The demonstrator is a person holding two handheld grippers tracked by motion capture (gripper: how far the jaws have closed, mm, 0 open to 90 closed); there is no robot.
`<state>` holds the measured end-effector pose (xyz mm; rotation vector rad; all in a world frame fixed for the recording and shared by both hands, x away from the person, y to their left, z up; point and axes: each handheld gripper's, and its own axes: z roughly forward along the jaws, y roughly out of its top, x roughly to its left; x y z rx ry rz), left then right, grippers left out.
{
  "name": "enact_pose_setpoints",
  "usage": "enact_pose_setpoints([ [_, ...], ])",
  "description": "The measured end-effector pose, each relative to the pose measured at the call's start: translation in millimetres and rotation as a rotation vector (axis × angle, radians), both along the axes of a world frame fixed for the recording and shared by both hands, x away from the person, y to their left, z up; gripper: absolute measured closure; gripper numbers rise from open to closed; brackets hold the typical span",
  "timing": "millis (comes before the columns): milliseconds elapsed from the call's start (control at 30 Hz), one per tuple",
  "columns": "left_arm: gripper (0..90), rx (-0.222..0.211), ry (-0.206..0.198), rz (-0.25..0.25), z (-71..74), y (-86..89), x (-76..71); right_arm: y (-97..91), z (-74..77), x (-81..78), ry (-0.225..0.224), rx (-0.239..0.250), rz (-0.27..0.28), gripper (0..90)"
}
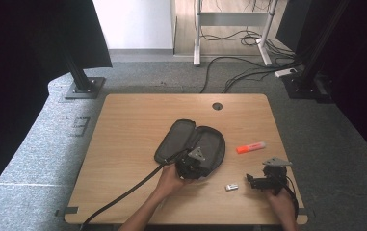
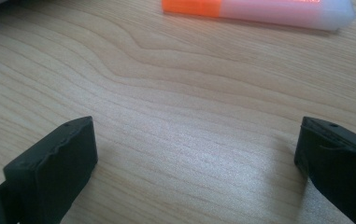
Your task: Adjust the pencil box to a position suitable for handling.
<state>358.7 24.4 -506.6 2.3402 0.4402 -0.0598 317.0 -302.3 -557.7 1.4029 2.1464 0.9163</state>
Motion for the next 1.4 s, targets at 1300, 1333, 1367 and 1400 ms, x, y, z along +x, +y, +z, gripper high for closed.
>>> enact_pose_setpoints([
  [1300, 22.0, -0.043, -0.049, 0.160, 29.9, 67.6, -1.0, 0.0, 0.0, 0.0, 0.000, 0.000, 0.000, 0.0],
  [1333, 21.0, -0.042, -0.047, 0.164, 29.9, 70.1, -1.3, 0.0, 0.0, 0.0, 0.000, 0.000, 0.000, 0.0],
  [1367, 20.0, -0.043, -0.046, 0.167, 29.7, 72.6, -1.5, 0.0, 0.0, 0.0, 0.000, 0.000, 0.000, 0.0],
  [1400, 19.3, -0.039, -0.046, 0.169, 29.7, 75.1, -1.8, 0.0, 0.0, 0.0, 0.000, 0.000, 0.000, 0.0],
])
